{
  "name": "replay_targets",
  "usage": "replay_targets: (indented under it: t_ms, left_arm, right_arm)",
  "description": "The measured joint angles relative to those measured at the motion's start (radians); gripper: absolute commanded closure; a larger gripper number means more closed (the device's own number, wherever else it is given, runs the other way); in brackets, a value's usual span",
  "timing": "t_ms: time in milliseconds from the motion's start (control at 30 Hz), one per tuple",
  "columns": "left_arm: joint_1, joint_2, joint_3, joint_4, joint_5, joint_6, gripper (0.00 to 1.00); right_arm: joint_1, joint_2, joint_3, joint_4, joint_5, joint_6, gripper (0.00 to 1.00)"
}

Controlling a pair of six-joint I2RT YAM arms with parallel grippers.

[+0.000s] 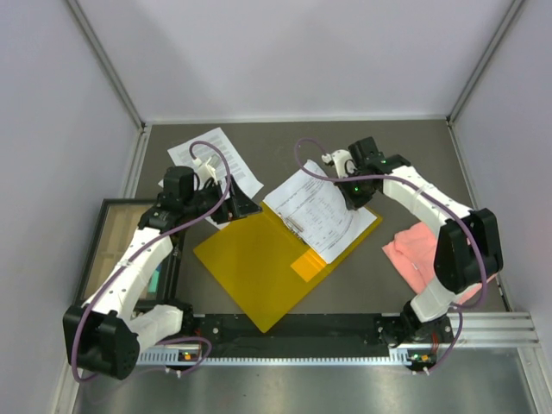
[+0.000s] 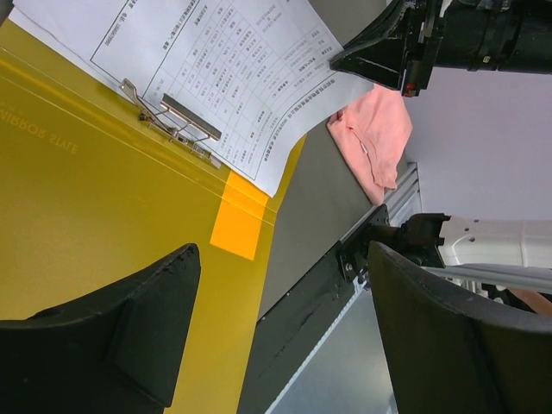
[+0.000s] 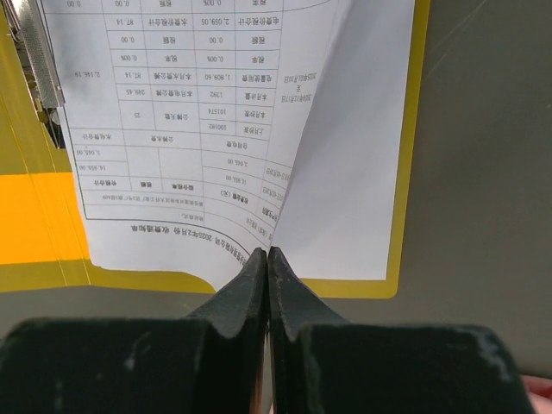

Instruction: Put the files into the folder

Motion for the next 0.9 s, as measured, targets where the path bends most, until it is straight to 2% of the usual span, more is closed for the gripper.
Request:
replay_targets:
  t_ms: [267,300,467,500,567,600,733,767,800,900]
  left_arm:
    - [-0.001,0.0,0.0,0.0,0.0,0.0,0.17]
    - [-0.001,0.0,0.0,0.0,0.0,0.0,0.18]
    - [-0.001,0.0,0.0,0.0,0.0,0.0,0.17]
    - [-0.001,0.0,0.0,0.0,0.0,0.0,0.17]
    - [-0.001,0.0,0.0,-0.001,0.0,0.0,0.17]
    - [-0.001,0.0,0.0,-0.003,0.0,0.0,0.17]
    - [-0.001,0.0,0.0,-0.028,-0.013,0.012,0.17]
    - [-0.001,0.0,0.0,-0.034,-0.02,0.018,0.17]
    - [-0.001,0.0,0.0,-0.038,-0.027,0.022,0.17]
    - [-0.001,0.0,0.003,-0.058,-0.063,0.031,0.17]
  right_arm:
    - [0.014,0.004,0.0,0.0,0.001,-0.007,1.0]
    - [0.016,0.004,0.0,0.0,0.003,-0.007,0.9]
    - [0.02,0.004,0.0,0.001,0.043,0.008,0.6]
    - [0.02,0.004,0.0,0.001,0.056,0.013,0.49]
    - [0.021,0.004,0.0,0.0,0.082,0.031,0.38]
    - [0.022,0.005,0.005,-0.005,0.11,0.04,0.29]
    - [0.037,0.011,0.064,-0.032,0.237,0.106,0.17]
    - [0.041,0.011,0.087,-0.04,0.272,0.127,0.06]
    - [0.045,0.011,0.108,-0.044,0.301,0.145,0.01]
    - [0.061,0.008,0.18,-0.047,0.436,0.238,0.01]
